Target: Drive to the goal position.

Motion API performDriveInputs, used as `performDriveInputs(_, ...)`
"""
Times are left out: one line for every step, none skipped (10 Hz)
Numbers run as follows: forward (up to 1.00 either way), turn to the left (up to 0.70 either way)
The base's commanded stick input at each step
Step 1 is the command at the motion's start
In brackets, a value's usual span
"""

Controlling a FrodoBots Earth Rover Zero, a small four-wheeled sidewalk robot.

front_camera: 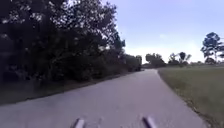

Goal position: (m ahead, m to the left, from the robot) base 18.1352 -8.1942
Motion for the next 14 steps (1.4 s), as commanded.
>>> performDriveInputs(0.50,0.00)
performDriveInputs(0.50,0.00)
performDriveInputs(0.50,0.00)
performDriveInputs(0.50,0.00)
performDriveInputs(0.50,0.00)
performDriveInputs(0.50,0.00)
performDriveInputs(0.50,0.00)
performDriveInputs(0.50,0.00)
performDriveInputs(0.50,0.00)
performDriveInputs(0.50,0.00)
performDriveInputs(0.50,0.00)
performDriveInputs(0.50,-0.48)
performDriveInputs(0.50,-0.50)
performDriveInputs(0.50,-0.50)
